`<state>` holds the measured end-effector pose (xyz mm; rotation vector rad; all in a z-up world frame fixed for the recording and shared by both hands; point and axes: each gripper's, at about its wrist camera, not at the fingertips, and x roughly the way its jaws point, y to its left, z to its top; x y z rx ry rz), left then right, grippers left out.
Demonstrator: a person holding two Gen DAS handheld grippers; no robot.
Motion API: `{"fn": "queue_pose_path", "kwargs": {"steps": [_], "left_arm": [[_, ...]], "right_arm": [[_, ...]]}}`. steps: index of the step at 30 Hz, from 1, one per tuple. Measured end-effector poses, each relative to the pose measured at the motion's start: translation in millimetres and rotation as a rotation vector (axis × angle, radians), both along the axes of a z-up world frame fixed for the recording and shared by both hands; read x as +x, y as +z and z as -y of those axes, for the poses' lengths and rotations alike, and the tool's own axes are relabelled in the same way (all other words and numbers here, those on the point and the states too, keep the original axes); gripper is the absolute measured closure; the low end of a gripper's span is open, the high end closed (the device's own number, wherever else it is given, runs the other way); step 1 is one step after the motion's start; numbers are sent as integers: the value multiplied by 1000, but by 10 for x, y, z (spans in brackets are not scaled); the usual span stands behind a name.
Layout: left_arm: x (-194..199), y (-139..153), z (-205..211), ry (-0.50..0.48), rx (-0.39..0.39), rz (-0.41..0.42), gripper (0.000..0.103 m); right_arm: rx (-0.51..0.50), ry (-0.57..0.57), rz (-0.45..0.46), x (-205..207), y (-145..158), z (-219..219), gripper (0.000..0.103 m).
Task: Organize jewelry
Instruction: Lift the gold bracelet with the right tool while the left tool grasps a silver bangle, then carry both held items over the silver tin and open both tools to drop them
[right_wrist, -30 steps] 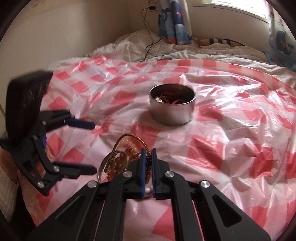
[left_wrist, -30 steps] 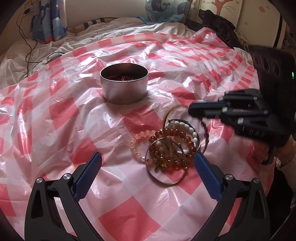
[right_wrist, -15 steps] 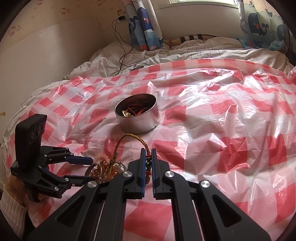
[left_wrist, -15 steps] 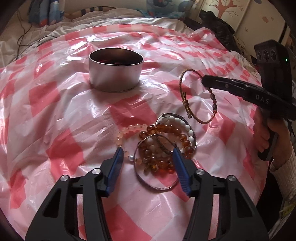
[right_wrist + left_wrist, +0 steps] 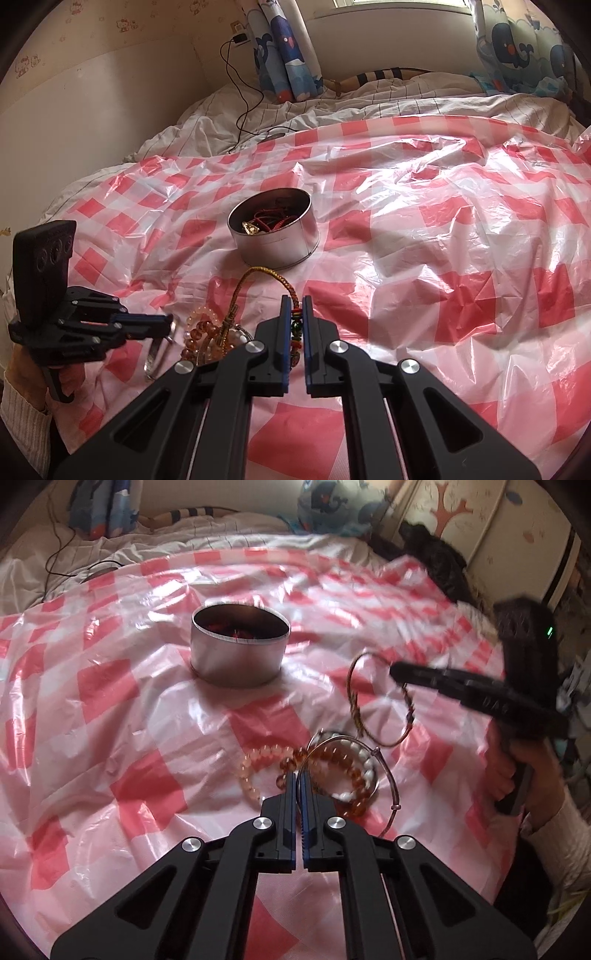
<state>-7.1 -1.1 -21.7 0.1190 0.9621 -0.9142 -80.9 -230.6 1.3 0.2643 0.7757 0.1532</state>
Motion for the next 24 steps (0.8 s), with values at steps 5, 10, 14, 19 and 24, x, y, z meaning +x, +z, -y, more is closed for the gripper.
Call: {"fn": "queue_pose_path", "kwargs": {"steps": [5, 10, 14, 19, 24], "left_arm": [[64, 60, -50, 48, -2, 20, 101], [207, 162, -16, 85, -42, 15, 101], [397, 283, 64, 125, -49, 34, 101], [700, 378, 255, 148, -35, 52, 101], [979, 408, 499, 175, 6, 76, 101]], "right_arm": [[12, -3, 21, 6, 38, 5, 97], [-2, -17, 60, 76, 125, -22, 97], [-20, -26, 86, 130, 226, 1, 97], [-34, -60, 104, 314, 307, 113, 97], [-89, -77, 119, 641, 381, 114, 97]]}}
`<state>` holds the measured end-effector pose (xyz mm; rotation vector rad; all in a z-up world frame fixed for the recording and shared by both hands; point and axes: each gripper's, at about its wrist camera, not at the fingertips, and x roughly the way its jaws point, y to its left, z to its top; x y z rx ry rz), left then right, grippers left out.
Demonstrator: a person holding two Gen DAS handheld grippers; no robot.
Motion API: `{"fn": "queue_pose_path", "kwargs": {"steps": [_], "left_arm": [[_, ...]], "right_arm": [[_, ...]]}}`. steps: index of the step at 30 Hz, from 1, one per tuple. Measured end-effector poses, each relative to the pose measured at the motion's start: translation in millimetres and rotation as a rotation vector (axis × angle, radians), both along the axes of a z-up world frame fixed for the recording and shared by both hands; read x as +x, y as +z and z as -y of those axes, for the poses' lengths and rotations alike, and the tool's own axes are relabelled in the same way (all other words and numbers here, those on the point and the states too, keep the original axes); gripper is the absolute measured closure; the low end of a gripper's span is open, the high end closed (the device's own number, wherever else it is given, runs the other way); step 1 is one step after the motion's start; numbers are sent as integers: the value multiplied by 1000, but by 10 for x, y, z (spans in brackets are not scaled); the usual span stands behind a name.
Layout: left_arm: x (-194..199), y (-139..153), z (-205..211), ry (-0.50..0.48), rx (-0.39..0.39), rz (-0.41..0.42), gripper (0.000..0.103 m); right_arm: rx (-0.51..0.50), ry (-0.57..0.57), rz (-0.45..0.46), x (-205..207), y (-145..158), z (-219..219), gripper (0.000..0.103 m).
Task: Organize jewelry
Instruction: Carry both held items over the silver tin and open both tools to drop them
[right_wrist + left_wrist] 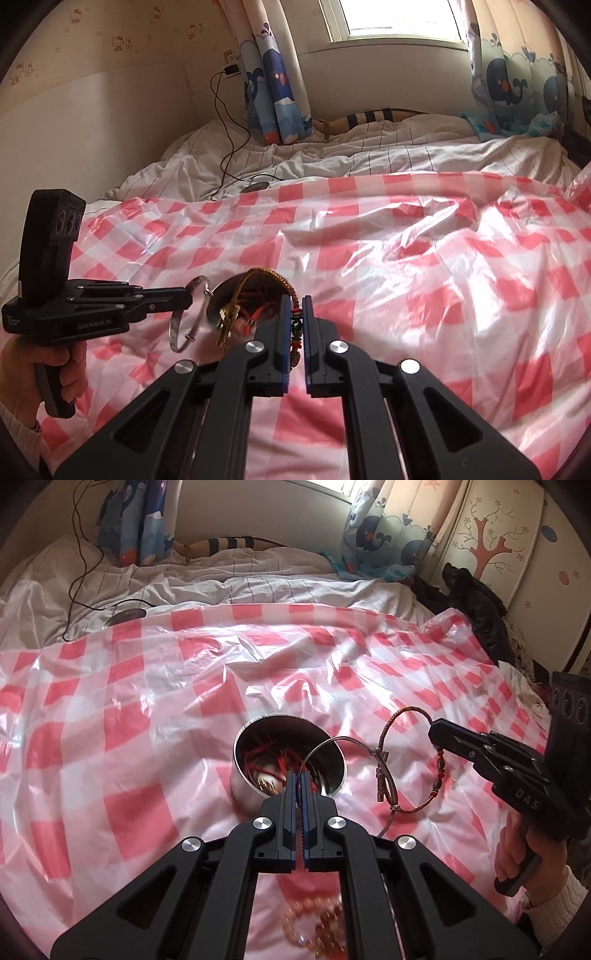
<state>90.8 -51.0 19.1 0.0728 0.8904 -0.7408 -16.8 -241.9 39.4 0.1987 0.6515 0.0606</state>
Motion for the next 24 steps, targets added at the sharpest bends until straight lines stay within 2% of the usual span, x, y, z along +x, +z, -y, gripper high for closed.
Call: {"fn": "queue_pose_path", "kwargs": {"steps": [7, 9, 12, 13, 14, 18, 20, 21, 23, 24], "left_arm": [[373, -202, 228, 64, 95, -24, 99], [442, -263, 243, 67, 109, -53, 93], [415, -239, 183, 68, 102, -43, 78], [391, -217, 134, 81, 99, -35, 68], [368, -201, 95, 90, 97, -27, 63], [247, -152, -106, 109, 84, -14, 61], [144, -137, -205, 115, 90, -2, 53], [88, -131, -253, 112, 89, 4, 50], [-48, -135, -362, 116, 94, 17, 43], [-115, -142, -409, 117, 99, 22, 42]], "right_arm": [[-28, -51, -3, 414, -13, 56, 97], [-26, -42, -16, 512, -54, 37, 97], [-24, -10, -44, 625, -136, -72, 97], [-31, -1, -51, 654, -160, -122, 97], [-39, 11, -61, 688, -195, -174, 97], [-31, 53, -111, 798, -326, -315, 96], [-60, 83, -156, 857, -420, -425, 96], [-101, 88, -173, 872, -470, -491, 94], [-168, 88, -167, 816, -511, -552, 74], [-194, 65, -146, 739, -495, -542, 57]]}}
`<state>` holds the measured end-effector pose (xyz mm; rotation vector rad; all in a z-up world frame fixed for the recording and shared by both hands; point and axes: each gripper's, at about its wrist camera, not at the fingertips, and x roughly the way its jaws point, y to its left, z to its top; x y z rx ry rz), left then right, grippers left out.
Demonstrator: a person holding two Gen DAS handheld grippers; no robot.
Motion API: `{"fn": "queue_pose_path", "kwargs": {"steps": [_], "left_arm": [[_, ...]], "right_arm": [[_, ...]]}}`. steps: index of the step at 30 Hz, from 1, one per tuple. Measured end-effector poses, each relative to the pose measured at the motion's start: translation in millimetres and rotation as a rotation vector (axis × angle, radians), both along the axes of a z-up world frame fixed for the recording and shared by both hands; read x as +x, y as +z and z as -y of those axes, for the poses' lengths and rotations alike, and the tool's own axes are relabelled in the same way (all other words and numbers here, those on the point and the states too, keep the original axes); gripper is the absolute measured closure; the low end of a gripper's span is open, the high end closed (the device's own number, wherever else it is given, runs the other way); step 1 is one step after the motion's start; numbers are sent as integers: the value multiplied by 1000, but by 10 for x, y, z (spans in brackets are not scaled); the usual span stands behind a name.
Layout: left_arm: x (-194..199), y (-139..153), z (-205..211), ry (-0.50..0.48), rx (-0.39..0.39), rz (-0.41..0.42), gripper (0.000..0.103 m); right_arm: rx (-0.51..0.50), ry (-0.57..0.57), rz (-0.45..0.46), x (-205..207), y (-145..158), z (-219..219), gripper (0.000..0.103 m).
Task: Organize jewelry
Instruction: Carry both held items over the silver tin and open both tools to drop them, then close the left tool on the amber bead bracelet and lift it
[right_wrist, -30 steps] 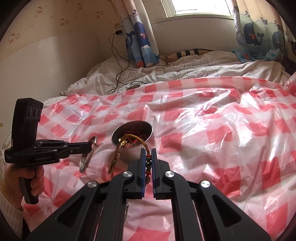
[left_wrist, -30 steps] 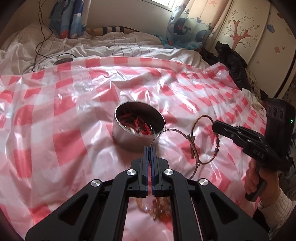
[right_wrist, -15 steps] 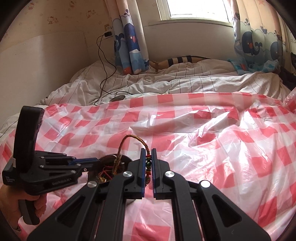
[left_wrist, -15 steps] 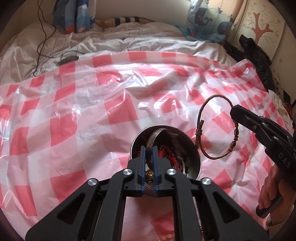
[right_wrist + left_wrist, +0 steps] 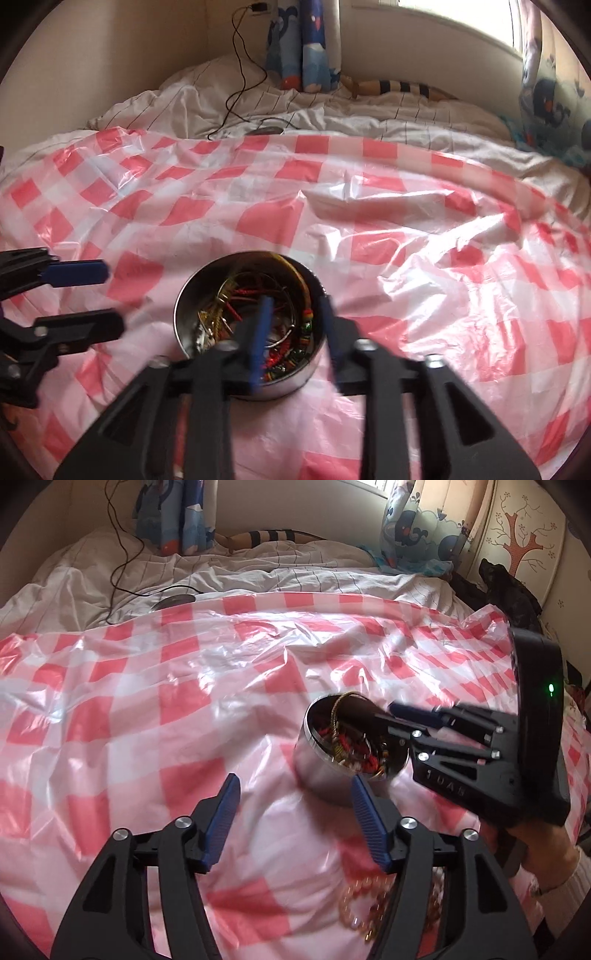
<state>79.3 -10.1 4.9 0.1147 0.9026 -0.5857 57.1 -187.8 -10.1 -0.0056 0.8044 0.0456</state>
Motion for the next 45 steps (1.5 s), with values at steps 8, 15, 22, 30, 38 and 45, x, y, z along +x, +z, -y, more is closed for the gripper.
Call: {"fn": "queue_pose_path", "kwargs": {"steps": [8, 15, 22, 30, 38, 45], "left_arm": [[-541, -107, -232, -6, -18, -16, 31], [-779, -305, -187, -123, -25, -32, 31], [-921, -320, 21, -246, 1, 28, 31], [-963, -382, 350, -358, -60, 53, 31], [-887, -526, 334, -359, 12, -49, 92], [-872, -270, 145, -356, -55, -27, 93]], "right_arm": [[43, 1, -5, -953, 129, 197, 52], [161, 93, -94, -1404, -149, -36, 75], [123, 122, -124, -1317, -249, -142, 79], [189, 138, -151, -1280, -307, -87, 92], [196, 126, -103, -1321, -192, -49, 100], [252, 140, -139, -1275, -227, -2, 100]]}}
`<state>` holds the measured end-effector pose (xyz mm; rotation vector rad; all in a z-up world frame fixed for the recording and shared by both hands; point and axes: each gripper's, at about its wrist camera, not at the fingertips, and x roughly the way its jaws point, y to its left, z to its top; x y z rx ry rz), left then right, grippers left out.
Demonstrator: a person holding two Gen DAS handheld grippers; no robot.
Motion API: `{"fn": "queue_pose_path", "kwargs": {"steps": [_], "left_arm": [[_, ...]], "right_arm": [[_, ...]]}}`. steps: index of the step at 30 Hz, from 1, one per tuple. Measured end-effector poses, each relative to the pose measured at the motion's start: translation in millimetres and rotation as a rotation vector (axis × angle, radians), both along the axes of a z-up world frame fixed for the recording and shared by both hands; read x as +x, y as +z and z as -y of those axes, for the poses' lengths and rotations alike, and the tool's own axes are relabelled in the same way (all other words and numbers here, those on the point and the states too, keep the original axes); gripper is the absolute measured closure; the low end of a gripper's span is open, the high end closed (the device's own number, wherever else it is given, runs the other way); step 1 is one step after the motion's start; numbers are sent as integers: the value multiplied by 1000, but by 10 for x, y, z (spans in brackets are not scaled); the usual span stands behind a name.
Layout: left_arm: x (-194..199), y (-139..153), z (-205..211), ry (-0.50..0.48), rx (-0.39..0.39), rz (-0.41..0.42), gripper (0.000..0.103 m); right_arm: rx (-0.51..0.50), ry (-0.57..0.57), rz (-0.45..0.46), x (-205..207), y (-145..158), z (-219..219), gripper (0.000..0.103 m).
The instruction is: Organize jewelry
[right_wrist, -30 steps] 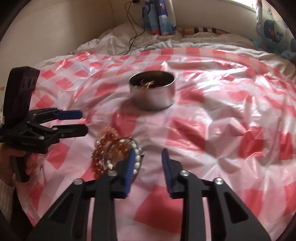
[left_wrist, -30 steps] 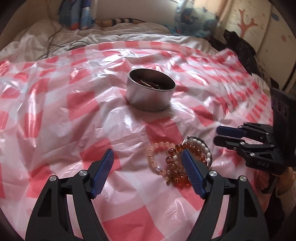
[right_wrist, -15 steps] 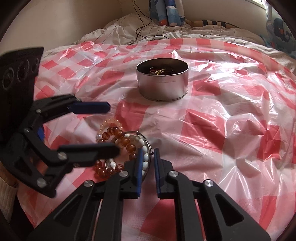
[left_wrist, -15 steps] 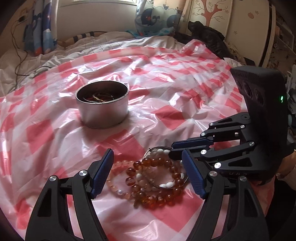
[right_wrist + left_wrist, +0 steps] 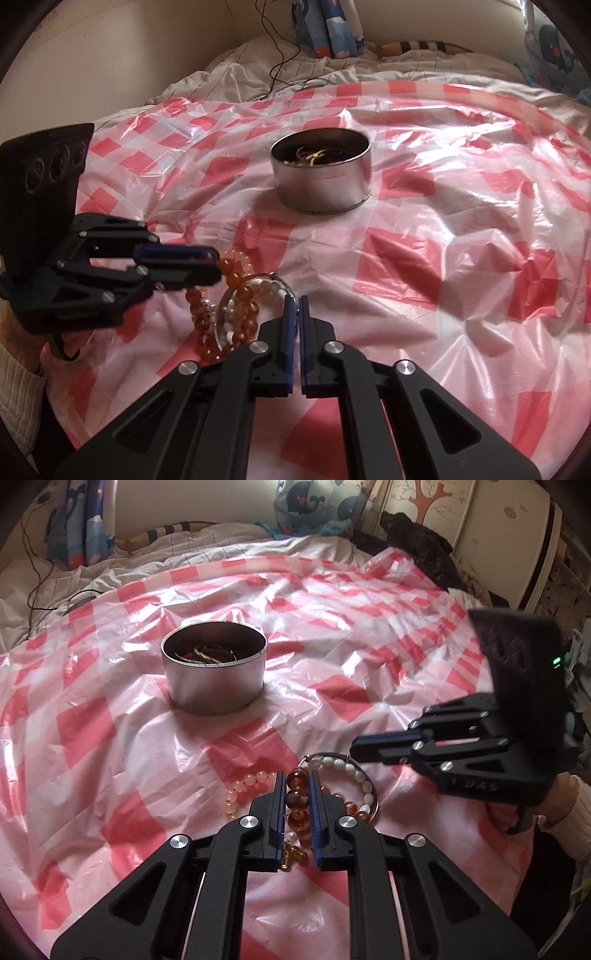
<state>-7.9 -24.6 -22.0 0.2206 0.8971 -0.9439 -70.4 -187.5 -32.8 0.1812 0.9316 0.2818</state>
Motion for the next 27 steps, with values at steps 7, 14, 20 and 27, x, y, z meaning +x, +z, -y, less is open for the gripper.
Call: {"fn": "queue_pose_path", "kwargs": {"steps": [7, 14, 20, 27], "left_arm": [[134, 185, -309, 98, -39, 22, 92], [217, 191, -376, 139, -44, 21, 92], [237, 196, -412, 155, -50, 23, 92], [235, 185, -405, 153, -50, 20, 92]], "right_arm": [[20, 6, -24, 54, -76, -17, 100], [19, 38, 7, 0, -15, -74, 102], [45, 117, 72, -131, 175, -146, 103], [-67, 255, 21, -201, 77, -569, 102]]}}
